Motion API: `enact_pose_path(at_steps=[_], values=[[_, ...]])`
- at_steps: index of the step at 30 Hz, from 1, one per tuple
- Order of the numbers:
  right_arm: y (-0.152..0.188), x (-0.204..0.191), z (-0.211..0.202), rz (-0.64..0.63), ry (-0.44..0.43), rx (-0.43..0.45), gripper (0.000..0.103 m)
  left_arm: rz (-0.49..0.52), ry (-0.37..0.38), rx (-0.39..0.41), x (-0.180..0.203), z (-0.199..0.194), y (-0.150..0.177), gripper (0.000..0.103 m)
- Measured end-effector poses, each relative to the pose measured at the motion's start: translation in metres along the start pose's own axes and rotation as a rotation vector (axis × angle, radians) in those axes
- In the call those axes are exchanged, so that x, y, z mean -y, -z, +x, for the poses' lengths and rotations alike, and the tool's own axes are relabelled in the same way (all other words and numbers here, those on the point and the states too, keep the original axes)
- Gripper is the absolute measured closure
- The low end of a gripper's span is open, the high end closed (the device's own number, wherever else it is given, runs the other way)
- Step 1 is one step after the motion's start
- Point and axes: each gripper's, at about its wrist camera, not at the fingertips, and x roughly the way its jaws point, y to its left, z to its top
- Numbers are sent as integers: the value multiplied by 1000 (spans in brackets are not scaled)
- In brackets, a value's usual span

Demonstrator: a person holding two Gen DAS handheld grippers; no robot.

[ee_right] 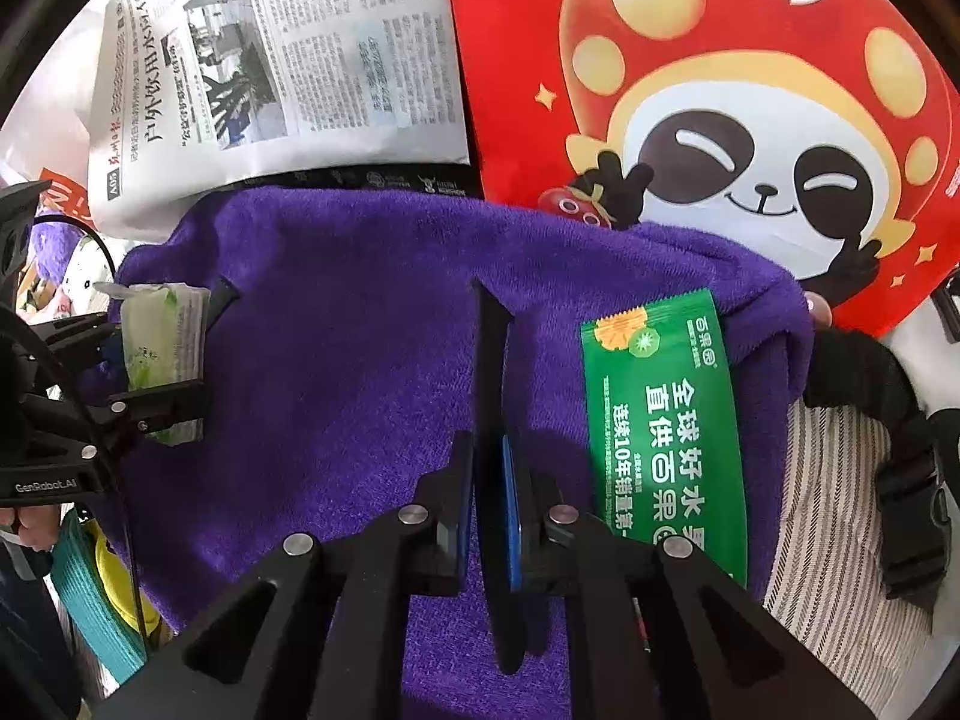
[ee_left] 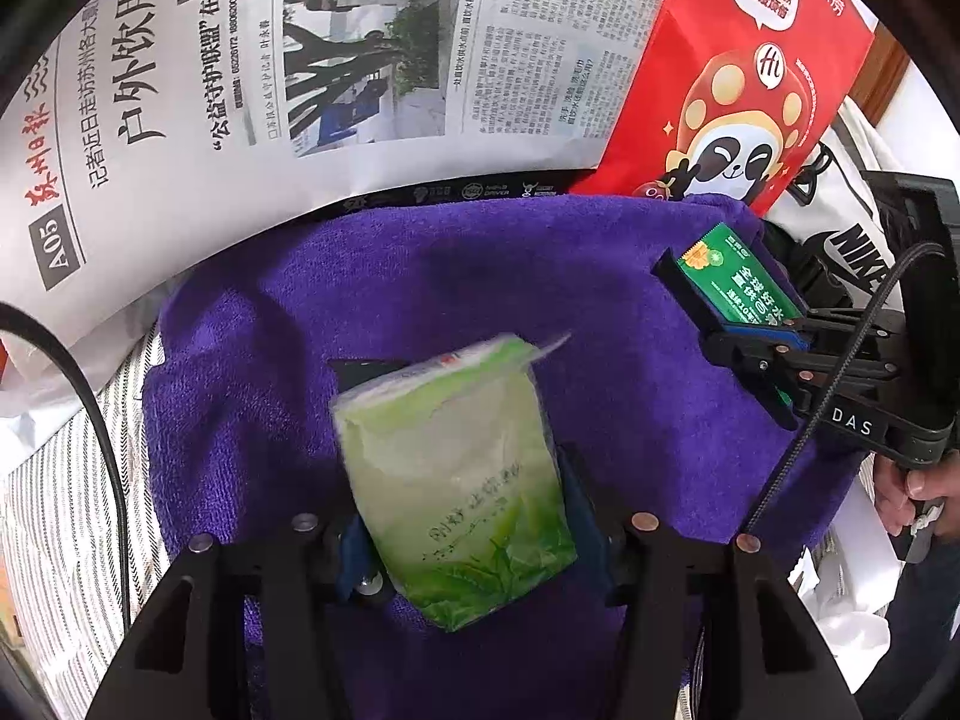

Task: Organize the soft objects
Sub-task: 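Lower the light green pack onto the purple towel with the left gripper while the right lays the strap there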

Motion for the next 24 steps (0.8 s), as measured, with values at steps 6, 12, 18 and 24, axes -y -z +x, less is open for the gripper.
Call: enact_pose_path(at_steps=[6, 12, 18, 24], values=[[-3, -1, 3, -12, 5, -6, 93, 7, 27, -6, -2, 0, 0, 43], [-7, -9, 5, -36, 14, -4, 59, 31, 19, -23, 0, -1, 1, 36], [-10, -18, -16, -42, 7, 33, 59, 19, -1, -37, 0, -6, -1, 36], [-11, -27, -57, -41, 45, 103, 54, 31, -11, 6, 5, -34, -1, 36]])
